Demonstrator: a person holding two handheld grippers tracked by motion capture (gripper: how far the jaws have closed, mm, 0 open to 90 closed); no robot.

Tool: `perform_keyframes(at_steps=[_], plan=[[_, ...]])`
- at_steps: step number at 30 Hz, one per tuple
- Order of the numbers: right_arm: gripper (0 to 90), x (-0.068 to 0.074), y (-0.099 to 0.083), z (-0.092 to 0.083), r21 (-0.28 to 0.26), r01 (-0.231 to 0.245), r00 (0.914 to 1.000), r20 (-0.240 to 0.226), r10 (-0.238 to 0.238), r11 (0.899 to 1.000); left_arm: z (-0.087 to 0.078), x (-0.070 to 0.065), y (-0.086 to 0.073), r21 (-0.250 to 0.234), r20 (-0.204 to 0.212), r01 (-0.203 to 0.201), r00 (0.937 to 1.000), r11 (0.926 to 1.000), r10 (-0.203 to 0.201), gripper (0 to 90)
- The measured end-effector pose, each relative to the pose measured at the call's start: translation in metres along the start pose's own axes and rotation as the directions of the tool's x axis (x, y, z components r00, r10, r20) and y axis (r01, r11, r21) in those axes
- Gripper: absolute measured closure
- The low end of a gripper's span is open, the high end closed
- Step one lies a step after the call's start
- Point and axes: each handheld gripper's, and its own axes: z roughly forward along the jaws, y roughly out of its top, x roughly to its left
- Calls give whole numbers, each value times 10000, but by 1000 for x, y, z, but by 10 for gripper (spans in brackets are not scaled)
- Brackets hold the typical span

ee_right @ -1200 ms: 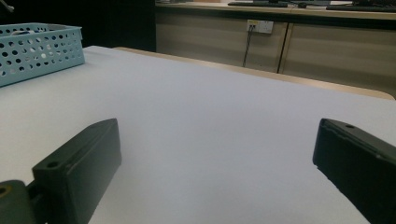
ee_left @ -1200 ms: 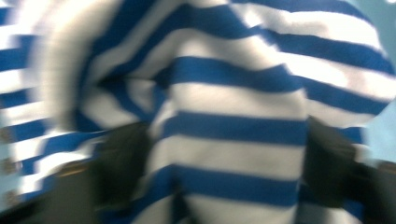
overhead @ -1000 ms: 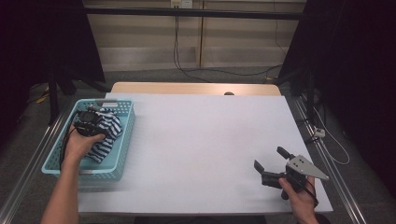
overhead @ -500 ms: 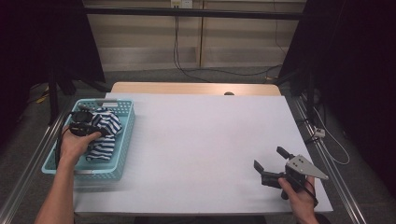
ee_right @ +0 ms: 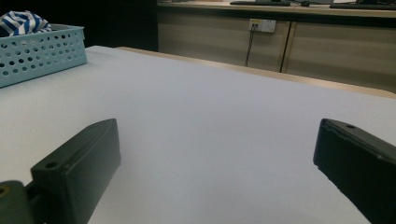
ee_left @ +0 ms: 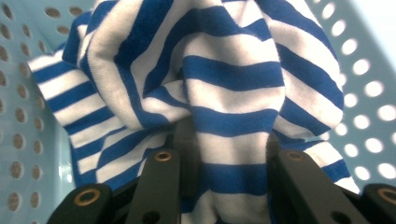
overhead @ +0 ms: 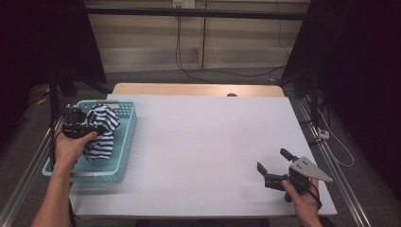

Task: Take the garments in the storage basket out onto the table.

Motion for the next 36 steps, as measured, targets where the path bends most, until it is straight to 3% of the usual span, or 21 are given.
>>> perform_keyframes(at_steps=[1, 2, 5, 6, 16, 22, 26, 28, 31, 33, 35, 36], plan=[[2, 0, 0, 0, -15, -15, 10000, -7, 15, 10000, -3, 2, 1, 63, -50, -352, 9994, 9994, 353, 710], [2, 0, 0, 0, -23, -21, 10000, -14, 21, 10000, -4, 0, 0, -181, 2, -166, 9999, 9997, 166, 710], [2, 1, 0, 0, -31, -24, 10000, -35, 24, 10000, -10, -5, -1, -680, -307, -388, 9988, 9969, 368, 709], [2, 1, 0, 0, -40, -41, 10000, -48, 41, 10000, -13, -6, -1, -743, -223, -459, 9988, 9962, 443, 709], [0, 2, 1, -1, -136, -64, 10000, -38, 63, 9999, -26, -10, -3, -1586, -39, -337, 9994, 9868, 335, 709], [0, 2, 1, -1, -135, -28, 10000, -16, 28, 9999, -29, -12, -7, -2386, 113, -139, 9998, 9710, 171, 709], [0, 1, 1, -1, -145, -29, 10000, -22, 29, 9999, -30, -13, -9, -2713, -19, -157, 9999, 9624, 158, 709], [0, 1, 1, -1, -157, -15, 10000, -17, 15, 9999, -32, -13, -9, -2773, 117, 8, 9999, 9608, 26, 708], [0, 1, 1, -1, -163, -11, 10000, -31, 11, 9999, -37, -17, -11, -3019, 119, -81, 9999, 9533, 122, 708], [0, 1, 1, -1, -155, -10, 10000, -21, 9, 9999, -39, -19, -13, -3301, 290, -58, 9994, 9439, 162, 708], [0, 2, 1, -1, -151, -1, 10000, -34, 0, 9999, -42, -20, -14, -3428, 340, -167, 9990, 9393, 302, 708], [0, 2, 1, -1, -151, -1, 10000, -34, 0, 9999, -42, -21, -15, -3558, 292, -73, 9994, 9345, 190, 708]])
